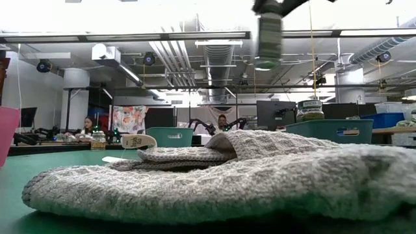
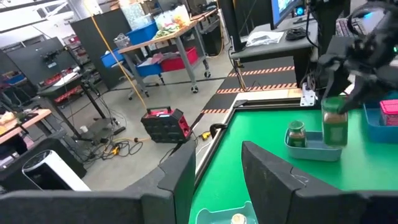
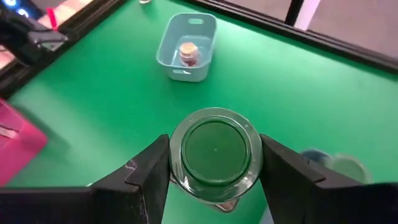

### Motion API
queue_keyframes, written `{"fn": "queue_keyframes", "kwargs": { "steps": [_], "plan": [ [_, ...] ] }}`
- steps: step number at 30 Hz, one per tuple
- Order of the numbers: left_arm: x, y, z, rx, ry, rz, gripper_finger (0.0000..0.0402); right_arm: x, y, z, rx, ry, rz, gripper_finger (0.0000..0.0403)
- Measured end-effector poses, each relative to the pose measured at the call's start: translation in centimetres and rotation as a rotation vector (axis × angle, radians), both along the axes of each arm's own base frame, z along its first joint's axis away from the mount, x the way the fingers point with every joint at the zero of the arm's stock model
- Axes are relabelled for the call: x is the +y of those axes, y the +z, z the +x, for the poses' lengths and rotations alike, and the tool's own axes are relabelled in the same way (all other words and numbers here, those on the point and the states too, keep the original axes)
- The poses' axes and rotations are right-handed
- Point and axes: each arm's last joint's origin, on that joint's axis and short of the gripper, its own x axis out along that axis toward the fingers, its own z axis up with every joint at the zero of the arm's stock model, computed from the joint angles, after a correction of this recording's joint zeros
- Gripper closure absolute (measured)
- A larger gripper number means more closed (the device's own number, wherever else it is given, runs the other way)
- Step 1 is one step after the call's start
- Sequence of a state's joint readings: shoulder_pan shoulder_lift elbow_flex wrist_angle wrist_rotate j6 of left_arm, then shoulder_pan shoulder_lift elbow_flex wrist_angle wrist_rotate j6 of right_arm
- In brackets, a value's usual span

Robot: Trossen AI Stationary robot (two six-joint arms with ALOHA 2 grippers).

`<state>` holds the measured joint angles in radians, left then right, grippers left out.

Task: Sort spices by type
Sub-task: Put the green spice bottle into the blue bin

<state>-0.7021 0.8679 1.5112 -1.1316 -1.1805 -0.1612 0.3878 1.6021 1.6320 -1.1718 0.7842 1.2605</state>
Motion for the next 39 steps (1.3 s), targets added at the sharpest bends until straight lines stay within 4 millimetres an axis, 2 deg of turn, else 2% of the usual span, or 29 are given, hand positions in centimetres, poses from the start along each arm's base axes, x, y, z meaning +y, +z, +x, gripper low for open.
{"fn": "queue_keyframes", "kwargs": {
  "steps": [8, 12, 16, 24, 32, 39],
  "plan": [
    [0.1, 0.0, -0.1, -0.007, 0.011, 0.002, 0.0286, -1.2, 0.1, -5.9, -0.021, -0.005, 0.079, 0.0206],
    [0.2, 0.1, -0.2, -0.010, 0.012, 0.001, 0.0286, -2.1, -1.3, -8.1, 0.020, -0.033, 0.089, 0.0206],
    [0.3, 0.1, -0.3, -0.012, 0.013, -0.001, 0.0286, -2.4, -2.9, -9.0, 0.049, -0.012, 0.064, 0.0206],
    [0.3, 0.1, -0.3, -0.013, 0.014, -0.002, 0.0286, -2.7, -6.8, -9.6, 0.119, -0.017, 0.029, 0.0206],
    [0.3, 0.1, -0.3, -0.014, 0.014, -0.002, 0.0286, -2.5, -10.4, -9.4, 0.059, -0.024, 0.056, 0.0206],
    [0.3, 0.1, -0.3, -0.014, 0.014, -0.002, 0.0286, -2.8, -11.6, -9.7, 0.080, -0.035, 0.047, 0.0206]
  ]
}}
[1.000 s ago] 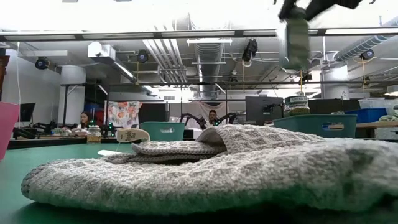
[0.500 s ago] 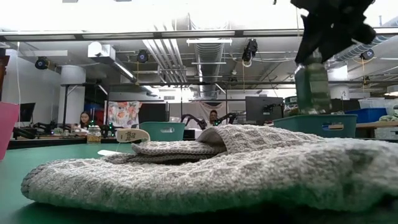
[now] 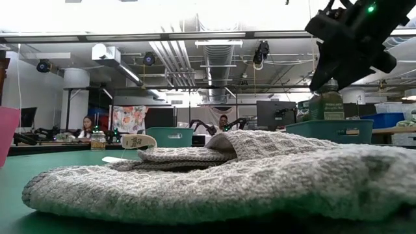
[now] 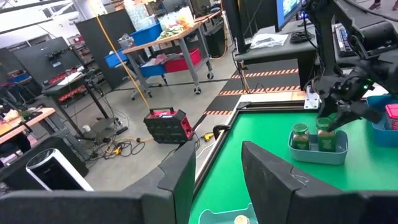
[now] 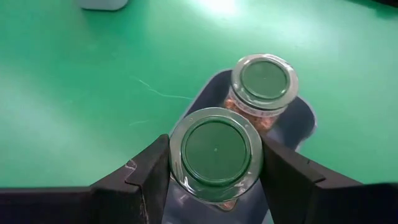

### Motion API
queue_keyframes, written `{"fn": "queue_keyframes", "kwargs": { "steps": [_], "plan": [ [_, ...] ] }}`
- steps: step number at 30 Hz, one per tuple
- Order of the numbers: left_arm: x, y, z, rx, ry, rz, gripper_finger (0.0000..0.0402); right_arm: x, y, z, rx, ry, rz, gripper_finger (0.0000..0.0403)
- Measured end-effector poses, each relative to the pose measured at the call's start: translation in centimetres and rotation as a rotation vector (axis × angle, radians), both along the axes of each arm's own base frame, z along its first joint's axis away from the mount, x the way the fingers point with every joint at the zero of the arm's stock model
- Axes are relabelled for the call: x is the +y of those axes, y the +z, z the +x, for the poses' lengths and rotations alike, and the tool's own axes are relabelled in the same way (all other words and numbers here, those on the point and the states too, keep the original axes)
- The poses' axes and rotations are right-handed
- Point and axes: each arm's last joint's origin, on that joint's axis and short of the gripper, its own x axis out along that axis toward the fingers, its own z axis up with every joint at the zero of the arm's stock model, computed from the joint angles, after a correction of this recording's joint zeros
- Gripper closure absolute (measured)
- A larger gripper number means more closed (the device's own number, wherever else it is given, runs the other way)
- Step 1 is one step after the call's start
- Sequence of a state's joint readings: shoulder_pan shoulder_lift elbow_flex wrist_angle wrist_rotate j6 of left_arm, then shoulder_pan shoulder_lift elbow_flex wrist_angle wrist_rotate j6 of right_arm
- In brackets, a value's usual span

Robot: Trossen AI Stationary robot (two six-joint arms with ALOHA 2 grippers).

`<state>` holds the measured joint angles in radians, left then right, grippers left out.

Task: Sort spices by type
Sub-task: Put the green spice bottle into the blue bin

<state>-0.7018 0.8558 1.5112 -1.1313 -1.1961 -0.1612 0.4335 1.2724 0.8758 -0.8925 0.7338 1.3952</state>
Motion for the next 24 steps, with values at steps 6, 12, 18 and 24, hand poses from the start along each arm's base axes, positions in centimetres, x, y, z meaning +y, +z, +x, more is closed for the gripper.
{"fn": "queue_keyframes", "kwargs": {
  "steps": [6, 12, 18, 24],
  "plan": [
    [0.00, 0.00, 0.00, 0.000, 0.000, 0.000, 0.0286, -0.05, -0.59, -0.07, 0.002, -0.015, -0.004, 0.0206],
    [0.00, 0.00, 0.00, 0.000, 0.001, 0.000, 0.0286, -0.03, -0.68, 0.11, -0.015, -0.022, -0.030, 0.0206],
    [0.00, 0.00, 0.00, 0.000, 0.001, 0.001, 0.0286, -0.02, -0.72, 0.13, -0.020, -0.031, -0.025, 0.0194],
    [0.00, 0.00, 0.00, 0.000, 0.001, 0.001, 0.0286, -0.03, -0.74, 0.11, -0.020, -0.033, -0.024, 0.0184]
  ]
}}
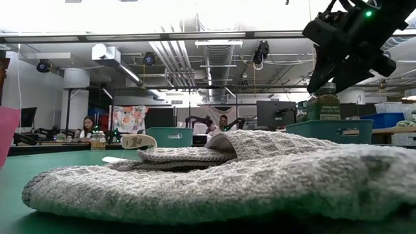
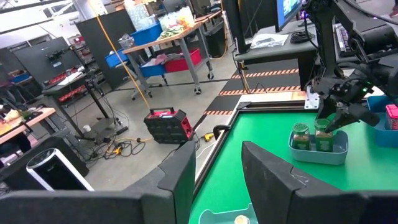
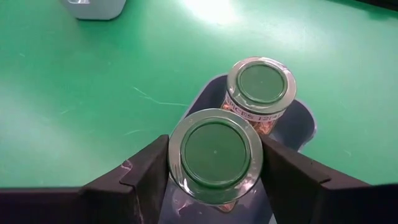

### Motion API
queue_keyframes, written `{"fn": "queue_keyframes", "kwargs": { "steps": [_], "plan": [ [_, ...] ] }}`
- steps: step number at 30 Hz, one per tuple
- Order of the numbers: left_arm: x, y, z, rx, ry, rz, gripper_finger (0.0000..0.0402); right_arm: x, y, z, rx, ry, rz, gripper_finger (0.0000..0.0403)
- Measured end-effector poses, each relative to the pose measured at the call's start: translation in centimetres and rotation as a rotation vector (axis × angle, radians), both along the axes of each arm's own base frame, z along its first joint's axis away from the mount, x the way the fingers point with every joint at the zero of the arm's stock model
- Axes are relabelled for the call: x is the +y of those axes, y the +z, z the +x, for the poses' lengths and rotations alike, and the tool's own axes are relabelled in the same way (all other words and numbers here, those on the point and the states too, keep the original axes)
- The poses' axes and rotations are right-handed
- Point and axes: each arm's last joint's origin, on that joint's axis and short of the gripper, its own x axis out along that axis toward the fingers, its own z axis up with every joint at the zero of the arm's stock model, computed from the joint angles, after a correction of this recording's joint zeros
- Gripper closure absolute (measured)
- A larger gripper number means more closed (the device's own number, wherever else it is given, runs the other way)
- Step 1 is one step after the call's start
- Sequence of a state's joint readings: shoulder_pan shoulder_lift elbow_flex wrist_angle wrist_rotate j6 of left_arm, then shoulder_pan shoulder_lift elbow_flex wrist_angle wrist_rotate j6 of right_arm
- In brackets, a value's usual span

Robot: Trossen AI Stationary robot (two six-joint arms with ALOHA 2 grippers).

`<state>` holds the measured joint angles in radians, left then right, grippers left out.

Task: Sort spices by type
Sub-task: Put the green spice bottle into the blue bin, then put the brown spice bottle into the green bin

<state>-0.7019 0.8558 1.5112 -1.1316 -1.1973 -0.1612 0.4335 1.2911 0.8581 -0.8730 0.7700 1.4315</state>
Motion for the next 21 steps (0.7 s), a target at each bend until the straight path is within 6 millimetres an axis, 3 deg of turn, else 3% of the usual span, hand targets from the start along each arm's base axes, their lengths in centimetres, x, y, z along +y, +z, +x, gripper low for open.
{"fn": "queue_keyframes", "kwargs": {
  "steps": [6, 15, 21],
  "plan": [
    [0.00, 0.00, 0.00, 0.000, 0.000, 0.000, 0.0286, 0.00, -0.04, -0.02, 0.011, 0.011, -0.002, 0.0201],
    [0.00, 0.00, 0.00, 0.000, 0.000, 0.000, 0.0286, 0.02, -0.06, 0.00, 0.007, 0.008, 0.003, 0.0155],
    [0.00, 0.00, 0.00, 0.000, -0.001, 0.000, 0.0286, -0.01, -0.07, -0.03, 0.010, 0.007, 0.002, 0.0152]
  ]
}}
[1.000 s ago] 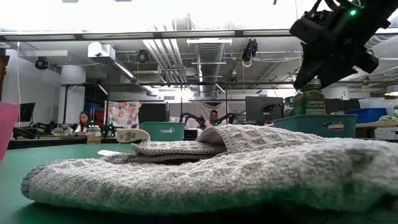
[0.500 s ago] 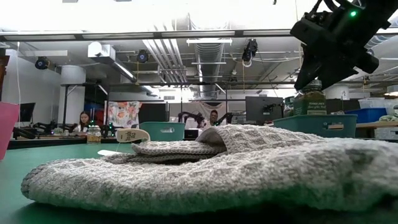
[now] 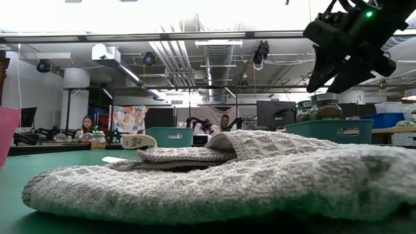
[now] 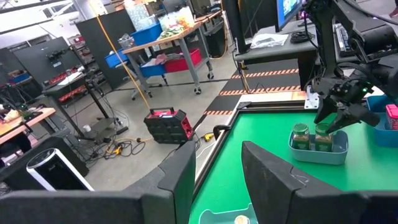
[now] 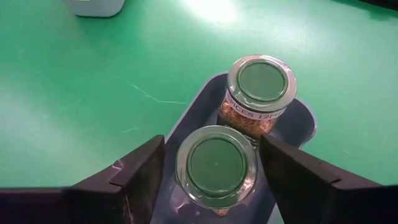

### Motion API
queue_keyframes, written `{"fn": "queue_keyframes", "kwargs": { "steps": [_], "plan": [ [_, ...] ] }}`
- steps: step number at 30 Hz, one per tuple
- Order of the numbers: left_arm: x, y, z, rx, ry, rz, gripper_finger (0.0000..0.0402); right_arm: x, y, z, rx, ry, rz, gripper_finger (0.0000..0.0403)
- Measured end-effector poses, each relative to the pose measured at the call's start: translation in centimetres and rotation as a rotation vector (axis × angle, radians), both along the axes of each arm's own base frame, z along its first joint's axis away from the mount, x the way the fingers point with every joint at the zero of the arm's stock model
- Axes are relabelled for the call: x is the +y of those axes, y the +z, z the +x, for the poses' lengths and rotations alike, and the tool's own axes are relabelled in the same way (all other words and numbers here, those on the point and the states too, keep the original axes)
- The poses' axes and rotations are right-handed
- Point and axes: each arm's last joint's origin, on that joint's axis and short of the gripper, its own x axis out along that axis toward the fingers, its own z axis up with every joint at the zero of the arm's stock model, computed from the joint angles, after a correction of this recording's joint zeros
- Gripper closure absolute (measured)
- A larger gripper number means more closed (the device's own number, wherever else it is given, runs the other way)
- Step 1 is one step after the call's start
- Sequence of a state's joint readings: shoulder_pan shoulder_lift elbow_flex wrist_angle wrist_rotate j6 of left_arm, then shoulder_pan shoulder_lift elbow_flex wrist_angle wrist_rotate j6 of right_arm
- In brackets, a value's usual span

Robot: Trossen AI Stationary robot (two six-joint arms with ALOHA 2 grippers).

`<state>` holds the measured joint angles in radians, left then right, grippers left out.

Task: Sort spices by type
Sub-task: Put the brown spice bottle into the green bin

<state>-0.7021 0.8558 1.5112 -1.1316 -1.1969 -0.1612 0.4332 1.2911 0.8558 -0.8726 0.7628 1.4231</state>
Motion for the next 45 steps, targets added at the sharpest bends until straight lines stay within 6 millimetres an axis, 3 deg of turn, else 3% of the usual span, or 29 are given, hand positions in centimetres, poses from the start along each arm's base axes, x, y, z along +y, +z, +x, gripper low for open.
{"fn": "queue_keyframes", "kwargs": {
  "steps": [10, 16, 23, 28, 32, 37, 41, 45],
  "plan": [
    [0.0, 0.0, 0.0, 0.000, 0.000, 0.000, 0.0286, 0.2, 0.7, 0.3, -0.003, 0.015, 0.007, 0.0164],
    [0.0, 0.0, 0.0, 0.000, -0.001, 0.000, 0.0286, 0.3, 2.4, 0.6, 0.004, 0.022, 0.009, 0.0150],
    [0.0, 0.0, 0.0, 0.002, -0.002, 0.000, 0.0286, 0.4, 6.9, 1.8, -0.078, -0.004, 0.074, 0.0159],
    [-0.5, -0.2, 0.4, 0.042, -0.102, -0.034, 0.0286, -0.5, 11.0, 4.8, -0.265, 0.012, 0.099, 0.0175],
    [-1.2, -0.4, 1.0, 0.087, -0.191, -0.061, 0.0286, -2.4, 13.5, 8.9, -0.400, 0.055, 0.020, 0.0187],
    [-1.9, -0.6, 1.8, 0.098, -0.188, -0.070, 0.0286, -7.0, 15.3, 12.7, -0.382, 0.082, -0.034, 0.0201],
    [-2.1, -0.5, 2.3, 0.079, -0.169, -0.085, 0.0286, -11.7, 15.7, 14.3, -0.344, 0.160, 0.069, 0.0212],
    [-1.4, -0.4, 2.8, 0.055, -0.087, -0.111, 0.0287, -15.8, 15.1, 14.5, -0.283, 0.189, 0.095, 0.0220]
  ]
}}
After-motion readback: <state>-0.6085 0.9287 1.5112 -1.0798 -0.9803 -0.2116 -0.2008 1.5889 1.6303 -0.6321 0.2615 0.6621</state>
